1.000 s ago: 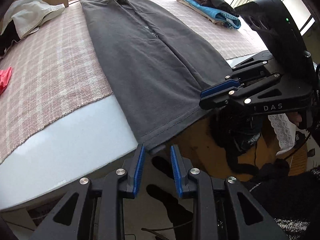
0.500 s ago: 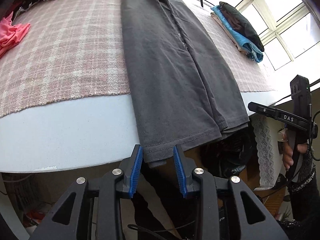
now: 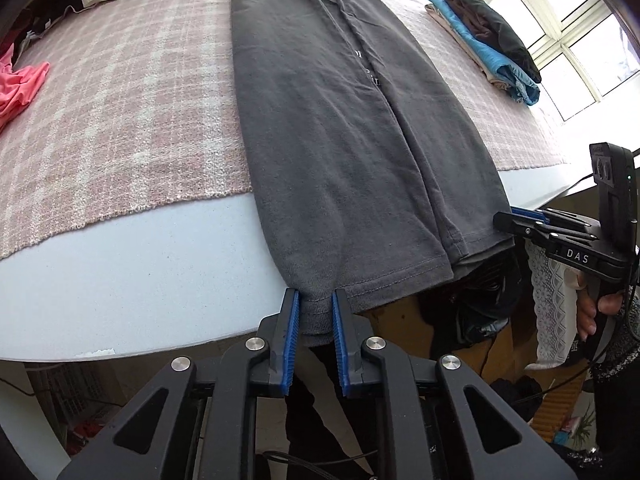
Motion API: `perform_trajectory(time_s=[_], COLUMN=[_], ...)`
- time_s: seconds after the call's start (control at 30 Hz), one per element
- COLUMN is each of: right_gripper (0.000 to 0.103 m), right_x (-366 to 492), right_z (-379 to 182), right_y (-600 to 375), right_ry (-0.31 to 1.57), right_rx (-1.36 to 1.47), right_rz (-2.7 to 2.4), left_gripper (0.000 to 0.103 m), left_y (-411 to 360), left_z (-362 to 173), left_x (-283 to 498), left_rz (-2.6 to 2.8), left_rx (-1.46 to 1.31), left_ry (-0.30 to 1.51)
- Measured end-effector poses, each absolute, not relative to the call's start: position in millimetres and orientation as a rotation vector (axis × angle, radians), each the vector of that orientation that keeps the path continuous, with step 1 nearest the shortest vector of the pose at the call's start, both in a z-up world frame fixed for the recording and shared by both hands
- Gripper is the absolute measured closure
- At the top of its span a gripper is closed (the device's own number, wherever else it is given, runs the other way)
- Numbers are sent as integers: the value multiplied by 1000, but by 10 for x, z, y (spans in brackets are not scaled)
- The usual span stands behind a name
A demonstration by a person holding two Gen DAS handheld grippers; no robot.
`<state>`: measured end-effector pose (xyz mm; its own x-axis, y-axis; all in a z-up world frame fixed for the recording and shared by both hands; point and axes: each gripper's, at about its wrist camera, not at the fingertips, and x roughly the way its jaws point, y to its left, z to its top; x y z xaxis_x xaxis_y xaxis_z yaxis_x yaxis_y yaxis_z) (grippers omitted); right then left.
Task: Fold clothes
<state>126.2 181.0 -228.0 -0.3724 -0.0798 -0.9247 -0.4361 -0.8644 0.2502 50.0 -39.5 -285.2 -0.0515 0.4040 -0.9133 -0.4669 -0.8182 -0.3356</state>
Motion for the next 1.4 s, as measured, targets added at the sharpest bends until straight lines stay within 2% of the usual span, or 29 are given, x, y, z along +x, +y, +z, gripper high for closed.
perform_trajectory(time_s=[0.03, 0.07, 0.27, 0.47, 0.6, 0.7, 0.8, 0.87, 0.93, 1.0, 1.03, 1.07, 1.13, 1.23, 1.4], right_gripper=[96, 96, 97, 97, 97, 97, 97, 94, 91, 88, 85, 77, 68, 68, 68], right_x=[1265, 1275, 1406, 1196, 582, 52, -405, -641, -810, -858, -852, -827, -783, -757, -975], right_z=[-2290, -2286, -1937, -1233, -1027, -1130, -1489, -1832, -2117, -2225, -2219, -2137, -1951, -1733, -1868], right_y=[1838, 1880, 2179, 2530, 2967, 3345, 3695, 3886, 4048, 4169, 4220, 4252, 4286, 4214, 3846], right_ry=[723, 782, 1190, 1322, 1327, 1371, 1369, 1401, 1444, 1504, 1535, 1512, 1401, 1156, 977], right_rx=[-1609, -1607, -1417, -1213, -1177, -1183, -1257, -1359, -1456, -1493, -1483, -1467, -1452, -1478, -1629], right_rz=[2335, 2337, 2407, 2552, 2575, 2532, 2420, 2325, 2222, 2183, 2195, 2235, 2323, 2441, 2548], left_gripper=[93, 97, 98, 98, 97, 97, 97, 87, 86, 85, 78, 71, 66, 65, 65], left_y=[-415, -443, -648, -554, -271, -90, 134, 235, 226, 128, 64, -3, -103, -90, 243], left_z=[-2852, -2833, -2444, -1856, -1690, -1789, -2085, -2399, -2592, -2583, -2531, -2472, -2360, -2369, -2550], left_x=[491, 484, 286, -363, -1104, -1679, -2138, -2416, -2629, -2737, -2747, -2750, -2649, -2454, -2303], left_rz=[1920, 1910, 1911, 1954, 2035, 2047, 2026, 2001, 1978, 1985, 1991, 1997, 2024, 1993, 1902], left_rx=[-1644, -1637, -1569, -1422, -1365, -1394, -1458, -1560, -1655, -1655, -1639, -1620, -1581, -1590, -1540], left_ry=[46, 15, -129, -155, -65, -66, -33, -19, -30, -80, -105, -130, -110, -31, 27])
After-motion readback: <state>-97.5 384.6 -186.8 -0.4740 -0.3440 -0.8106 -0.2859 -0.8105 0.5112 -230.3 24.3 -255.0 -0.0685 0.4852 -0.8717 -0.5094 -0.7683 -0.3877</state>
